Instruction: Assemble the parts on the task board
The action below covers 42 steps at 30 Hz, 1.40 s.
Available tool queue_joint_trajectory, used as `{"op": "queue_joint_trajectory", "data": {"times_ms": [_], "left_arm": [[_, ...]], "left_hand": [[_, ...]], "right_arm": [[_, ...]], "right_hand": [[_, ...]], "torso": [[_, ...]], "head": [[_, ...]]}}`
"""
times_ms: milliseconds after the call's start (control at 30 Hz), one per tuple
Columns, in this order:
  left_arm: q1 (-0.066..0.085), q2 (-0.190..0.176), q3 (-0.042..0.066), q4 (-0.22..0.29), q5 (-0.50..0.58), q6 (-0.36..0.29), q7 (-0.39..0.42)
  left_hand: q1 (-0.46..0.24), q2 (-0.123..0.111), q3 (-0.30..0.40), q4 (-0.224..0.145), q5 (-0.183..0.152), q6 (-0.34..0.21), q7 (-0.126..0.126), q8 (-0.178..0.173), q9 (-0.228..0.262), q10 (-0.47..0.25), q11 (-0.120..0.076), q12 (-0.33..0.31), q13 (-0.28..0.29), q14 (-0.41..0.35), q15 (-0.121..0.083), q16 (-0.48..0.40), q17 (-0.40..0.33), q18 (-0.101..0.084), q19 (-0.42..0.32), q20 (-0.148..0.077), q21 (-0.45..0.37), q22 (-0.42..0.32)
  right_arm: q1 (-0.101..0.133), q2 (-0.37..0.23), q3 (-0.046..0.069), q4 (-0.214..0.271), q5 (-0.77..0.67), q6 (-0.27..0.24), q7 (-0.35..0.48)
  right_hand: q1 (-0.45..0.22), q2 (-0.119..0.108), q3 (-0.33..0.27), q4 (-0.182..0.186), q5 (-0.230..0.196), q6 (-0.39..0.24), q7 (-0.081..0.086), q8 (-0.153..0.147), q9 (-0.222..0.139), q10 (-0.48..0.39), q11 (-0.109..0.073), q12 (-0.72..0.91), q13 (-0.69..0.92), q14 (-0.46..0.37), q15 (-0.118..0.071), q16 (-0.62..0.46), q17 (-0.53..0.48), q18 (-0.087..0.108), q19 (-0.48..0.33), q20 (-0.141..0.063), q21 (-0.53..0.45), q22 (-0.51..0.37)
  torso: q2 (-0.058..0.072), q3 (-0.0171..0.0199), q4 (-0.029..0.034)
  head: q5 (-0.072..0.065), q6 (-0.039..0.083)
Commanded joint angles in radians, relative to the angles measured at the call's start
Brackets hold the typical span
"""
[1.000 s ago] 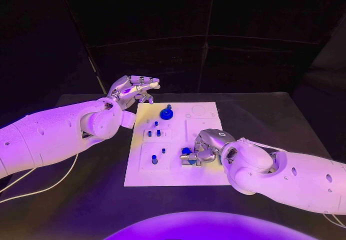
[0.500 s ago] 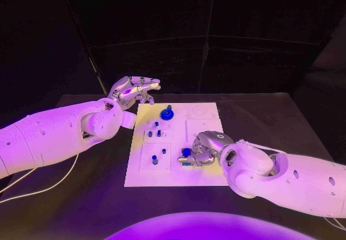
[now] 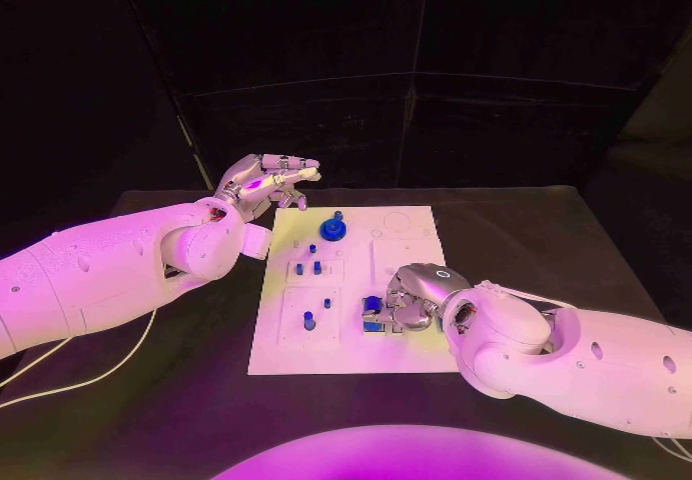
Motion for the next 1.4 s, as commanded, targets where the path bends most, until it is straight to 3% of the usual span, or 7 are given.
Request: {"op": "queue_joint_trajectory", "data": {"times_ms": [33,200,333,500,667,1033,1400], "left_arm": [[0.002,0.000,0.000,0.002,0.002,0.011,0.002],[0.002,-0.001,0.000,0.003,0.002,0.011,0.002],[0.002,-0.002,0.000,0.003,0.002,0.012,0.000],[0.002,-0.004,0.000,0.003,0.002,0.013,-0.002],[0.002,-0.004,0.000,0.004,0.002,0.014,-0.003],[0.002,-0.004,0.000,0.003,0.002,0.014,-0.003],[0.002,-0.003,-0.005,0.002,0.002,0.014,-0.002]], "left_hand": [[0.008,-0.005,0.000,0.005,0.001,-0.005,0.000,0.003,-0.001,-0.006,0.000,0.006,-0.001,0.000,0.004,0.004,-0.001,0.006,0.009,0.001,-0.004,-0.001],[0.009,-0.005,0.000,0.005,0.001,-0.006,0.001,0.003,-0.001,-0.007,0.000,0.007,-0.002,-0.001,0.004,0.004,-0.002,0.006,0.009,0.001,-0.004,-0.001],[0.009,-0.005,0.000,0.005,0.001,-0.006,0.001,0.003,-0.001,-0.007,0.000,0.007,-0.002,-0.001,0.004,0.004,-0.002,0.006,0.009,0.001,-0.004,-0.001],[0.009,-0.005,0.000,0.005,0.001,-0.006,0.001,0.003,-0.001,-0.007,0.000,0.007,-0.002,-0.001,0.004,0.004,-0.002,0.006,0.009,0.001,-0.004,-0.001],[0.009,-0.005,0.000,0.005,0.001,-0.006,0.001,0.003,-0.001,-0.007,0.000,0.007,-0.002,-0.001,0.004,0.004,-0.002,0.006,0.009,0.001,-0.004,-0.001],[0.009,-0.005,0.000,0.005,0.001,-0.006,0.001,0.003,-0.001,-0.007,0.000,0.007,-0.002,-0.001,0.004,0.004,-0.002,0.006,0.009,0.001,-0.004,-0.001],[0.009,-0.005,0.000,0.005,0.001,-0.006,0.001,0.003,-0.001,-0.007,0.000,0.007,-0.002,-0.001,0.004,0.004,-0.002,0.006,0.009,0.001,-0.004,-0.001]], "right_arm": [[0.002,-0.002,0.000,-0.001,-0.002,0.008,0.004],[0.002,-0.002,0.000,-0.009,-0.001,0.016,0.003],[0.002,-0.002,0.000,-0.010,0.002,0.027,0.004],[0.002,-0.002,0.000,-0.010,0.008,0.033,0.006],[0.002,-0.003,0.000,-0.012,0.009,0.020,0.006],[0.002,-0.029,0.001,0.012,0.057,-0.101,0.070],[0.002,-0.042,0.001,0.012,0.090,-0.045,0.128]], "right_hand": [[0.055,0.023,0.012,-0.008,0.032,-0.011,0.000,-0.006,0.003,0.064,-0.003,0.003,0.182,0.050,-0.007,-0.006,0.002,-0.016,0.033,-0.008,0.002,0.053],[0.100,0.048,0.014,-0.006,0.121,-0.013,0.000,-0.009,0.007,0.064,-0.004,0.001,0.183,0.050,-0.007,-0.007,0.002,-0.016,0.033,-0.009,0.001,0.052],[0.128,0.014,-0.006,-0.021,0.136,-0.015,0.001,-0.010,0.009,0.064,-0.003,0.001,0.183,0.050,-0.006,-0.007,0.003,-0.016,0.032,-0.008,0.000,0.052],[0.138,-0.016,-0.036,-0.023,0.092,-0.014,0.003,-0.012,0.012,0.063,-0.001,-0.001,0.182,0.050,-0.005,-0.008,0.003,-0.015,0.031,-0.007,-0.001,0.051],[0.154,-0.011,-0.042,-0.025,0.066,-0.015,0.003,-0.013,0.013,0.062,-0.001,-0.004,0.181,0.050,-0.004,-0.008,0.003,-0.015,0.030,-0.007,-0.003,0.049],[0.146,-0.006,-0.061,-0.003,0.060,-0.031,0.011,-0.028,0.010,0.057,0.005,-0.013,0.176,0.050,0.000,-0.009,0.004,-0.014,0.028,-0.004,-0.007,0.043],[0.181,-0.018,-0.075,-0.007,0.027,-0.029,0.012,-0.034,0.010,0.057,0.007,-0.014,0.176,0.050,0.001,-0.010,0.004,-0.013,0.027,-0.001,-0.009,0.042]], "torso": [[0.001,-0.0007,-0.0004],[0.001,-0.0006,0.0011],[0.001,-0.0002,0.0019],[0.001,-0.0006,0.0006],[0.000,-0.0004,-0.0001],[0.000,0.0006,-0.0006],[0.000,-0.0013,0.0013]], "head": [[-0.001,-0.001],[-0.002,-0.002],[-0.002,-0.004],[-0.001,-0.005],[-0.001,-0.005],[-0.001,-0.003],[-0.003,-0.002]]}}
